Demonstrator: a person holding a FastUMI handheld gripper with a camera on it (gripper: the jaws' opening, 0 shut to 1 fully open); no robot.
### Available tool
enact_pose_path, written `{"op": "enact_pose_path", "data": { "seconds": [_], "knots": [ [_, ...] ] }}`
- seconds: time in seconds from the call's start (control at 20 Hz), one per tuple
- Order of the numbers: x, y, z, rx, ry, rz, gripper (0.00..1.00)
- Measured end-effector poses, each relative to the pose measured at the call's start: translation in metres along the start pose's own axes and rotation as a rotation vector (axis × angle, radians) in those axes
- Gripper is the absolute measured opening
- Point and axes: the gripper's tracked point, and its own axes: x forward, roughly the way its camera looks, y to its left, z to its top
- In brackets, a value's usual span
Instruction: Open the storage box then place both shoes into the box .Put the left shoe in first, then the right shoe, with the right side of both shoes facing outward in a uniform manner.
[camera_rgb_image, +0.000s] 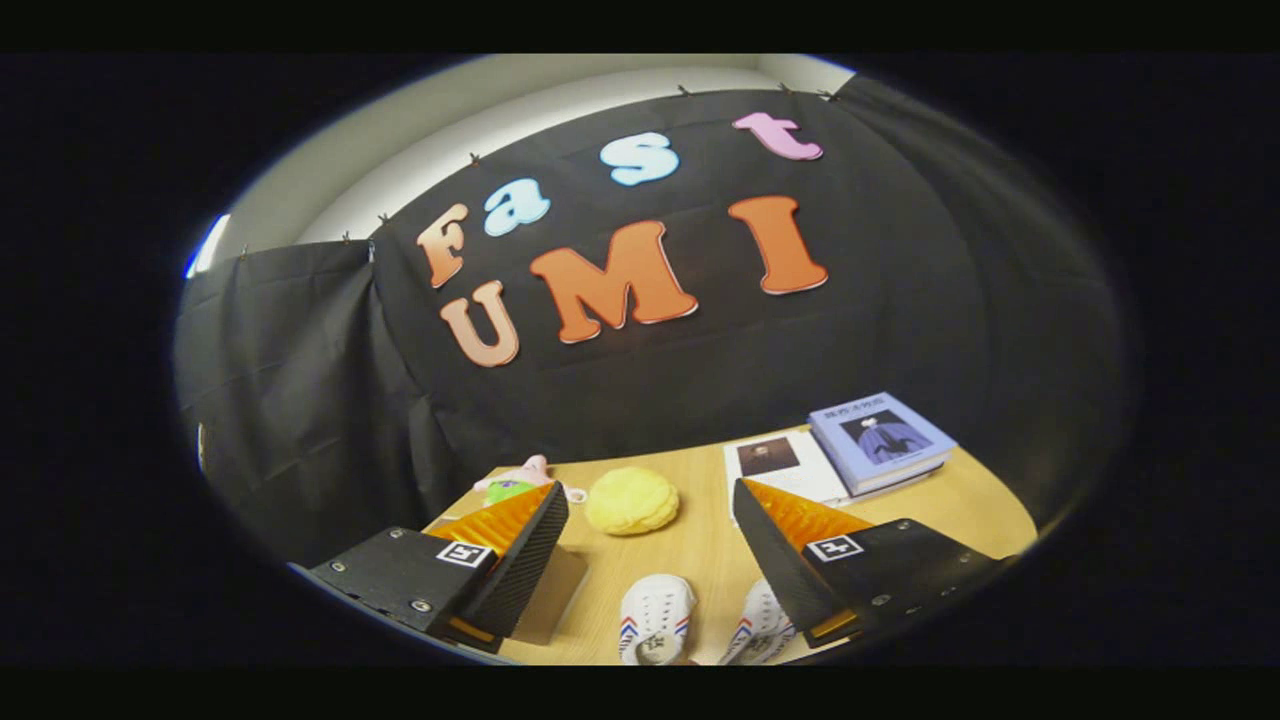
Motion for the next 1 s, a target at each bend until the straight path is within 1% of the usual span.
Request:
{"op": "enact_pose_path", "data": {
  "seconds": [0.15, 0.4, 0.55, 0.7, 0.85, 1.0],
  "knots": [
    [0.012, 0.014, -0.028, 0.033, 0.068, 0.048, 0.98],
    [0.032, 0.050, -0.077, 0.159, 0.191, 0.169, 0.98],
    [0.040, 0.066, -0.109, 0.223, 0.278, 0.219, 0.98],
    [0.046, 0.087, -0.126, 0.283, 0.316, 0.287, 0.98],
    [0.054, 0.101, -0.145, 0.323, 0.367, 0.334, 0.98],
    [0.058, 0.121, -0.158, 0.385, 0.416, 0.407, 0.98]
  ]
}}
